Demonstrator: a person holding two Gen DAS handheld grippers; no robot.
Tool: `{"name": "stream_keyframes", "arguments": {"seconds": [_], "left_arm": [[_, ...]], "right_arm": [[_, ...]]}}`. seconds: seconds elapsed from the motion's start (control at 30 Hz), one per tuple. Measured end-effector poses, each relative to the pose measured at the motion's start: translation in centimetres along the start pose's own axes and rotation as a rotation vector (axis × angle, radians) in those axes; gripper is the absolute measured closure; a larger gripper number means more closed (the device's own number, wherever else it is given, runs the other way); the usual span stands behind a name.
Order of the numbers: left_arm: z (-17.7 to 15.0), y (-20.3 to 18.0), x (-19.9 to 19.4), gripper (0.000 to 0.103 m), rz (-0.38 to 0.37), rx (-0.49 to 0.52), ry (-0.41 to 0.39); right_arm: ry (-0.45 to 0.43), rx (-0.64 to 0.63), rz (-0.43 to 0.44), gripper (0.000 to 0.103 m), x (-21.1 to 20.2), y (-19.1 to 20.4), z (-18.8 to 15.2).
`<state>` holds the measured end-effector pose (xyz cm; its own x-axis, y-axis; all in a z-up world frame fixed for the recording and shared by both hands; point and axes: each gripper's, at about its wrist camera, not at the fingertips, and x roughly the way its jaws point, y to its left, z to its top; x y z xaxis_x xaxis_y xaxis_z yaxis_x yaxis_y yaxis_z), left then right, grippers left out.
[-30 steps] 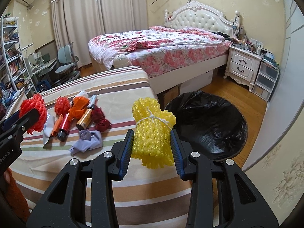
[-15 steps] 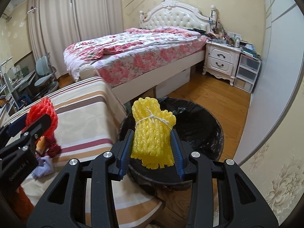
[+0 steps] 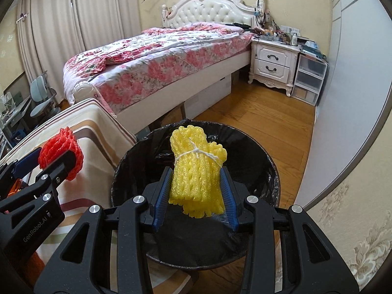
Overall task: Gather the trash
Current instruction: 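Carry both nets over the black bin and open both tools to drop them, then move both open tools back over the items on the bedspread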
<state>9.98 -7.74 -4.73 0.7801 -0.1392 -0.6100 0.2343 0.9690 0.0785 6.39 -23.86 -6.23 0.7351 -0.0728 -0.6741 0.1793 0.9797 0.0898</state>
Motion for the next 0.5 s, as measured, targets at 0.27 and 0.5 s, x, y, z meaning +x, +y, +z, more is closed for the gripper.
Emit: {"name": "stream_keyframes", "arguments": {"seconds": [0.27, 0.5], "left_arm": [[0.6, -1.1, 1.2, 0.033, -0.017, 0.021, 0.024], [0.7, -0.6, 1.3, 0.023, 0.01, 0.0, 0.031]], "right_arm": [[0.007, 0.034, -0.003, 0.062, 0.9, -1.5, 0.4], [0.001, 0.066, -0.018, 0.049, 0.9, -2.4, 0.5]]}}
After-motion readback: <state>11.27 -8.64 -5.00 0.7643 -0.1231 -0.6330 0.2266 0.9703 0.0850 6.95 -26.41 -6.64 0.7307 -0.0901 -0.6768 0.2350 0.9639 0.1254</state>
